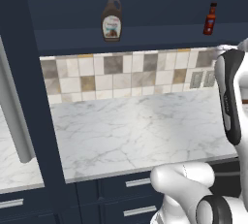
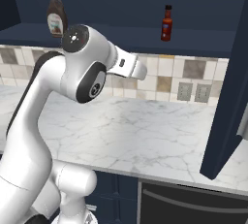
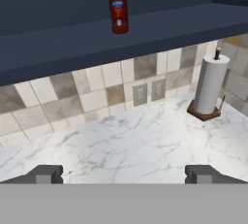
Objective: Move the syrup bottle and condiment bottle from the cabinet to the dining counter.
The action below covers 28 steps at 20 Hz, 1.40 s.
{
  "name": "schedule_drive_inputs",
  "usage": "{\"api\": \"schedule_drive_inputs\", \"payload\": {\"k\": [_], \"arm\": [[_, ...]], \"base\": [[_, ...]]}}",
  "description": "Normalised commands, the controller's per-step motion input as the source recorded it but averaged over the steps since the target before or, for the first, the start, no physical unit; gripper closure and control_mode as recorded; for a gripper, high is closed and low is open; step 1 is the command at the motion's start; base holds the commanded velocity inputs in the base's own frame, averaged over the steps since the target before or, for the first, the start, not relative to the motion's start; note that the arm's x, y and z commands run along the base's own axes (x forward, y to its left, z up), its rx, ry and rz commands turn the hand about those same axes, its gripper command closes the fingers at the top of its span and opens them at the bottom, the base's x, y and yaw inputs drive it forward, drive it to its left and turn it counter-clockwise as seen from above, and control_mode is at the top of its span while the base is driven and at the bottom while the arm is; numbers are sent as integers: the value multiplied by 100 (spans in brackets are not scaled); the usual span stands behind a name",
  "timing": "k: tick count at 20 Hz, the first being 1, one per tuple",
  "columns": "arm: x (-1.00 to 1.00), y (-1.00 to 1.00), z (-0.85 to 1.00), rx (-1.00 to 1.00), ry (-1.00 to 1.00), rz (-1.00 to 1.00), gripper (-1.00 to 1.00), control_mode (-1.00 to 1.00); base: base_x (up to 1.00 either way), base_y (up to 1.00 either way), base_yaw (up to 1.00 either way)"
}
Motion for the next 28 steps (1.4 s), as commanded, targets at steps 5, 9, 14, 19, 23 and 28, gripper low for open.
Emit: {"api": "schedule_drive_inputs", "payload": {"k": [5,9,14,19,23,28], "arm": [[34,0,12,0,5,-7,-100,-100],[34,7,5,0,15,-4,-100,-100],[2,1,2,0,-1,0,-100,-100],[25,0,35,0,-9,0,-100,-100],[37,0,31,0,-10,0,-100,-100],[39,-10,28,0,-1,-2,-100,-100]], "base": [[0,0,0],[0,0,0],[0,0,0],[0,0,0],[0,0,0],[0,0,0]]}}
